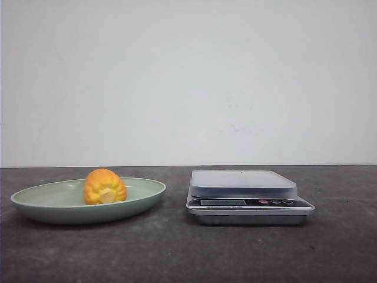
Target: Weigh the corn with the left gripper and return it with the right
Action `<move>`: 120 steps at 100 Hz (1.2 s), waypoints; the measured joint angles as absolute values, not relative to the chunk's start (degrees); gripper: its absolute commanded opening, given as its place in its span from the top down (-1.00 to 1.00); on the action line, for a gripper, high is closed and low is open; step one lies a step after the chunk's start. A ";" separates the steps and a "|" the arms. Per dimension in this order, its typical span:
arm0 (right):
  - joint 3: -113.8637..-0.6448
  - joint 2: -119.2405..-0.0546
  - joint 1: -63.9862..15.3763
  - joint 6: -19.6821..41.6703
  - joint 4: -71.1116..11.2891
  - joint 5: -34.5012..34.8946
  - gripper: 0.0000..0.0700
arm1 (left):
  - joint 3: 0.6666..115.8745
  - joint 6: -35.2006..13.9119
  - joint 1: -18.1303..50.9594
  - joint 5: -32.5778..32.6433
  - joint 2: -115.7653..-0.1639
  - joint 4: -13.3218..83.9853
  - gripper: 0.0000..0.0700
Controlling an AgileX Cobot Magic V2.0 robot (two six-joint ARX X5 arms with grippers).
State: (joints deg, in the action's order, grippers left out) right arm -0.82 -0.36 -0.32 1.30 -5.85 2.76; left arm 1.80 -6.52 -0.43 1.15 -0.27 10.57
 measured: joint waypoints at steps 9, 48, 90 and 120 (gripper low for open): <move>-0.82 -0.36 -0.32 1.30 -8.40 2.76 0.97 | 1.80 -6.52 -0.43 1.15 -0.27 10.57 1.00; -0.86 -0.36 -0.32 1.30 -9.65 2.76 0.97 | 1.80 -6.52 -0.43 1.15 -0.27 10.57 1.00; -0.86 -0.36 -0.32 1.30 -9.65 2.76 0.97 | 1.80 -6.52 -0.43 1.15 -0.27 10.57 1.00; -0.86 -0.36 -0.32 1.30 -9.63 2.76 0.97 | 1.80 -6.52 -0.43 1.15 -0.27 10.57 1.00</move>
State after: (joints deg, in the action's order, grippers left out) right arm -0.86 -0.36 -0.32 1.30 -9.63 2.76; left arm 1.80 -6.52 -0.43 1.15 -0.27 10.57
